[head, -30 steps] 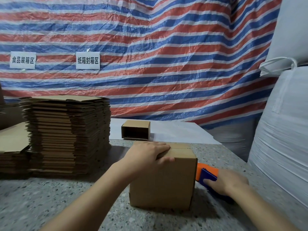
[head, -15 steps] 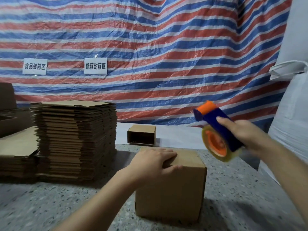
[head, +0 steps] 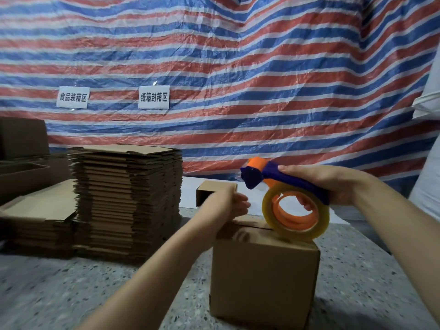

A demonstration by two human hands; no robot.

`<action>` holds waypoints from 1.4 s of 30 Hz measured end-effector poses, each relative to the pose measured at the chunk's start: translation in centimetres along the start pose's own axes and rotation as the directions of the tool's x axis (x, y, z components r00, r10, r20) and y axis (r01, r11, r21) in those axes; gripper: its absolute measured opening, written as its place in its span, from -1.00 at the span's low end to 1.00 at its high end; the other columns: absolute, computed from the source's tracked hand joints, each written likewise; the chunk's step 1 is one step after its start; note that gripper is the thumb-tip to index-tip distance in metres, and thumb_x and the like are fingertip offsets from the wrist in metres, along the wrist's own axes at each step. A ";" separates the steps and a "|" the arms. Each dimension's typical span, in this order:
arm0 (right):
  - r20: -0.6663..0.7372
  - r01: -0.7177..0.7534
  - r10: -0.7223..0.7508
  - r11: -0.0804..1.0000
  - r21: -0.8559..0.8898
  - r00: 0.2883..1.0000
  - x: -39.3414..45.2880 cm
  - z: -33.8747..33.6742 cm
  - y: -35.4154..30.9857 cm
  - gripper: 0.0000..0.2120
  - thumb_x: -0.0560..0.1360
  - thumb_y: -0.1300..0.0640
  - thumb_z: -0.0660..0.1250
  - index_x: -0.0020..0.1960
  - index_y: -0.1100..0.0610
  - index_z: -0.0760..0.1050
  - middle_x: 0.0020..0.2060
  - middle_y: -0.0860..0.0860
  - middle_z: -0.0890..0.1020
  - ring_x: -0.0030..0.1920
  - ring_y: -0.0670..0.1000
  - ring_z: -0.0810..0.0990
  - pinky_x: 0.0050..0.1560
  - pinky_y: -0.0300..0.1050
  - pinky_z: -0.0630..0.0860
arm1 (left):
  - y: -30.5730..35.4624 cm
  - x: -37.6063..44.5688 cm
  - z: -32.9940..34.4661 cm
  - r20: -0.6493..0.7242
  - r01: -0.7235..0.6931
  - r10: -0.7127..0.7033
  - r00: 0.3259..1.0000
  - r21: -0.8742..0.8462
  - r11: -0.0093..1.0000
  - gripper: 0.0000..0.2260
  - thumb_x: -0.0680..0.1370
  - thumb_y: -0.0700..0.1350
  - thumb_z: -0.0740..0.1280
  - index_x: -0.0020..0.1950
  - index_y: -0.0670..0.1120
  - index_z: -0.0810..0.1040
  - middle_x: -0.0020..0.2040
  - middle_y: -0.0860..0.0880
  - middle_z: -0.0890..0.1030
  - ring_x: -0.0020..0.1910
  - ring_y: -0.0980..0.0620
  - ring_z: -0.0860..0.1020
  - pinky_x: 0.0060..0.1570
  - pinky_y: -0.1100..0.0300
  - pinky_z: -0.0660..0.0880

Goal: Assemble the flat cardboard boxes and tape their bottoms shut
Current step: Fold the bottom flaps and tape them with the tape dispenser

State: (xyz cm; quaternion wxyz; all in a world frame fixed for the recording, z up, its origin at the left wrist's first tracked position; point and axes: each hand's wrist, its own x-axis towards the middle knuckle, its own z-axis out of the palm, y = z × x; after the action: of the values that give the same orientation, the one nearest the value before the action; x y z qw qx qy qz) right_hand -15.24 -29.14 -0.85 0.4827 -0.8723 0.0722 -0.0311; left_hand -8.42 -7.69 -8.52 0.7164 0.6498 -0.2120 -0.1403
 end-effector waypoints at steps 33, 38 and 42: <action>0.063 -0.117 0.127 0.983 -0.139 0.990 -1.0 -2.2 -1.7 -0.45 0.35 -0.30 0.47 0.08 0.12 0.57 -0.26 0.03 0.69 -0.41 -0.07 0.61 -0.41 -0.18 0.55 | -0.4 2.2 2.0 -0.434 -0.033 -0.060 0.899 -0.204 0.978 -0.81 0.58 -0.22 0.15 -0.23 -0.17 0.41 -0.28 -0.09 0.46 -0.33 0.02 0.42 -0.24 0.14 0.43; 0.045 -0.176 0.188 0.965 -0.196 0.981 -0.6 -2.6 -1.6 -0.32 0.20 -0.32 0.51 0.14 0.12 0.56 -0.23 0.04 0.71 -0.39 -0.07 0.63 -0.40 -0.19 0.55 | -0.4 2.7 0.9 -0.432 -0.026 -0.191 0.881 -0.449 0.893 -0.82 0.58 -0.26 0.14 -0.20 -0.17 0.43 -0.28 -0.08 0.46 -0.30 0.04 0.48 -0.10 -0.01 0.62; 0.023 -0.195 0.207 0.950 -0.243 0.978 -0.1 -2.3 -2.0 -0.31 0.19 -0.33 0.50 0.14 0.11 0.57 -0.24 0.05 0.72 -0.39 -0.07 0.64 -0.40 -0.19 0.56 | -0.3 1.8 -1.7 -0.418 -0.110 0.076 0.905 -0.059 0.992 -0.82 0.53 -0.25 0.24 -0.26 -0.21 0.54 -0.37 -0.09 0.54 -0.33 -0.04 0.53 -0.21 0.03 0.62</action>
State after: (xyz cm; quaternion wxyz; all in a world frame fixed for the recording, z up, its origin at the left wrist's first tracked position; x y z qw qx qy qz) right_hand -15.47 -30.00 2.07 0.3761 -0.9127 0.1521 0.0483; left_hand -6.04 -7.13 -8.73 0.7767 0.6242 -0.0797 0.0269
